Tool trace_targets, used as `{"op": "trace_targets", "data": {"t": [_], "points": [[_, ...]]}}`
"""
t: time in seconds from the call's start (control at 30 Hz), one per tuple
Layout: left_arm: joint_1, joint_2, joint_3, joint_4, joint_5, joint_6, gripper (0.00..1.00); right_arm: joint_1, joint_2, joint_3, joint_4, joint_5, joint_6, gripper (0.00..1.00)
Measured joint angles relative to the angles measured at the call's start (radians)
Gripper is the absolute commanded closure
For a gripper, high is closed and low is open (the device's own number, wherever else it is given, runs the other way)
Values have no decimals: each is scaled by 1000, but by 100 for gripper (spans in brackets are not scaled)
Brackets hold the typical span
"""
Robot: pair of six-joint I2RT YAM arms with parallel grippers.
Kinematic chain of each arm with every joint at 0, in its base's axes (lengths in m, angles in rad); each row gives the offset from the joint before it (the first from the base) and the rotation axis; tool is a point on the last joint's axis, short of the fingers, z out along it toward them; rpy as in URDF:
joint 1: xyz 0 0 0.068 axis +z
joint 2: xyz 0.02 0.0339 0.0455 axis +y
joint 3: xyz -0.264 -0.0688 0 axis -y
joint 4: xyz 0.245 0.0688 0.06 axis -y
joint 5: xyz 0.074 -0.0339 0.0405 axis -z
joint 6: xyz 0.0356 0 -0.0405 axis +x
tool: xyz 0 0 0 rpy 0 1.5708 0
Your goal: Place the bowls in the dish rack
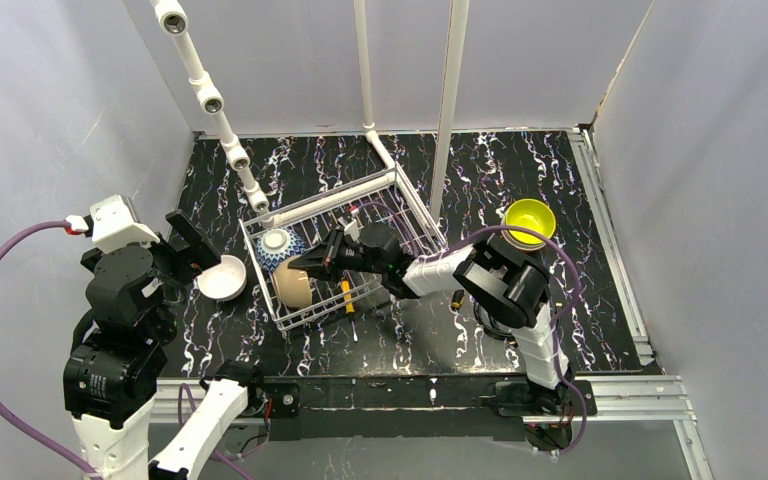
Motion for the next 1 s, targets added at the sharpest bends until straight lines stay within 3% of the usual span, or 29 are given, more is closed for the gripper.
{"op": "trace_targets", "data": {"t": [0.5,0.67,0.77,1.0], "points": [[0,0,0,0,0,3,2,-72,1,-42,-53,-10,-35,58],[0,0,0,0,0,6,2,-88,2,-44,-117,8,-80,43],[0,0,0,0,0,7,2,-98,2,-37,-165,11,-136,33],[0,0,0,0,0,8,2,-122,2,118,-379,-2,-370,25]]}}
